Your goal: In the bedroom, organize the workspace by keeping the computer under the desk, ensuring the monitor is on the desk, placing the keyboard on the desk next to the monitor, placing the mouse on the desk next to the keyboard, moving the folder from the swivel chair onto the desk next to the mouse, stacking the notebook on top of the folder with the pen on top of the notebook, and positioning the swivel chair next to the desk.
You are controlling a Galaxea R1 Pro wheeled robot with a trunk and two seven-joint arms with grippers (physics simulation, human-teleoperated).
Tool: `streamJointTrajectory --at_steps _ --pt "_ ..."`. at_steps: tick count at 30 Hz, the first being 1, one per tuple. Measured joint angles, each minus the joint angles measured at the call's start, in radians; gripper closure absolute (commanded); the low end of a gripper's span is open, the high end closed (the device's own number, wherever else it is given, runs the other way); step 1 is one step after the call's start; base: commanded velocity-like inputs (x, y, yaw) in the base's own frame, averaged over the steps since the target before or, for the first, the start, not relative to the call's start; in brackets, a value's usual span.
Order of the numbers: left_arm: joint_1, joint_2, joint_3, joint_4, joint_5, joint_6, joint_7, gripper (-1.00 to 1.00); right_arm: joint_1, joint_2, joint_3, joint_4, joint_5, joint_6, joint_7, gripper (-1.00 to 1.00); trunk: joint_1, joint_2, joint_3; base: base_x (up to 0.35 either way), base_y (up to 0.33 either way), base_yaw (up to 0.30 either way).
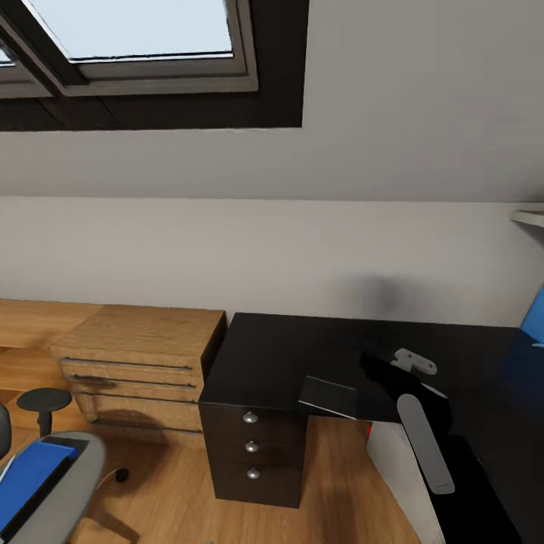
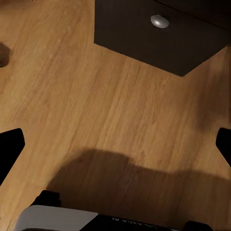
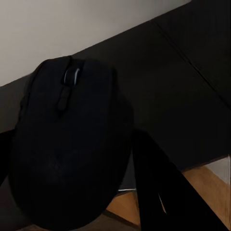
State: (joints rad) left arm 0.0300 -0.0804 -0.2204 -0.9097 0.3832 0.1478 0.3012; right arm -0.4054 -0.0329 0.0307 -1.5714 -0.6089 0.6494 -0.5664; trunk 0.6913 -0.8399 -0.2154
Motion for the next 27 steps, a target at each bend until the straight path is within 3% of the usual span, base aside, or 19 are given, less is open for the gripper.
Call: streamJointTrajectory --at_steps 6,8,10,11,12,13,15,17,19,21,27 --pt "0.001 0.0 0.0 0.0 0.0 -0.001 -0.001 -1.0 0.0 -0.002 -0.006 0.0 0.003 0.002 0.0 1.0 0.0 0.0 0.0 0.0 0.0 -0.038" --pt "0.0 0.0 0.0 0.0 -0.001 -0.001 -0.001 -1.0 0.0 -0.015 -0.006 0.0 0.015 0.01 -0.002 1.0 0.0 0.0 0.0 0.0 0.0 -0.003" --pt "0.001 0.0 0.0 0.0 -0.001 -0.001 -0.002 -1.0 0.0 -0.108 -0.006 0.002 0.074 0.057 0.016 1.0 0.0 0.0 0.0 0.0 0.0 0.0" --pt "0.001 0.0 0.0 0.0 -0.002 -0.002 -0.003 -1.0 -0.001 -0.193 -0.008 0.014 0.094 0.07 0.082 1.0 0.0 0.0 0.0 0.0 0.0 0.0" --pt "0.001 0.0 0.0 0.0 -0.002 -0.002 -0.003 -1.0 -0.002 -0.255 -0.008 0.028 0.1 0.073 0.144 1.0 0.0 0.0 0.0 0.0 0.0 0.0" --pt "0.001 -0.001 0.0 0.0 -0.002 -0.002 -0.003 -1.0 -0.002 -0.295 -0.012 0.048 0.1 0.073 0.189 1.0 0.0 0.0 0.0 0.0 0.0 0.0" --pt "0.001 -0.001 -0.001 0.001 -0.002 -0.002 -0.003 -1.0 -0.002 -0.345 -0.024 0.099 0.101 0.071 0.257 1.0 0.0 0.0 0.0 0.0 0.0 0.0" --pt "0.001 -0.002 -0.004 0.0 -0.004 -0.003 -0.003 -1.0 -0.002 -0.384 -0.049 0.185 0.103 0.068 0.35 1.0 0.0 0.0 0.0 0.0 0.0 0.0" --pt "0.0 -0.001 -0.004 0.0 -0.004 -0.003 -0.002 -1.0 -0.002 -0.399 -0.066 0.231 0.11 0.066 0.414 1.0 0.0 0.0 0.0 0.0 0.0 0.0" --pt "0.0 -0.001 -0.004 0.0 -0.004 -0.003 -0.002 -1.0 -0.002 -0.419 -0.085 0.269 0.147 0.064 0.477 1.0 0.0 0.0 0.0 0.0 0.0 0.0" --pt "0.001 -0.001 -0.003 0.0 -0.005 -0.003 -0.003 -1.0 -0.002 -0.476 -0.144 0.349 0.205 0.059 0.632 1.0 0.0 0.0 0.0 0.0 0.0 0.0"
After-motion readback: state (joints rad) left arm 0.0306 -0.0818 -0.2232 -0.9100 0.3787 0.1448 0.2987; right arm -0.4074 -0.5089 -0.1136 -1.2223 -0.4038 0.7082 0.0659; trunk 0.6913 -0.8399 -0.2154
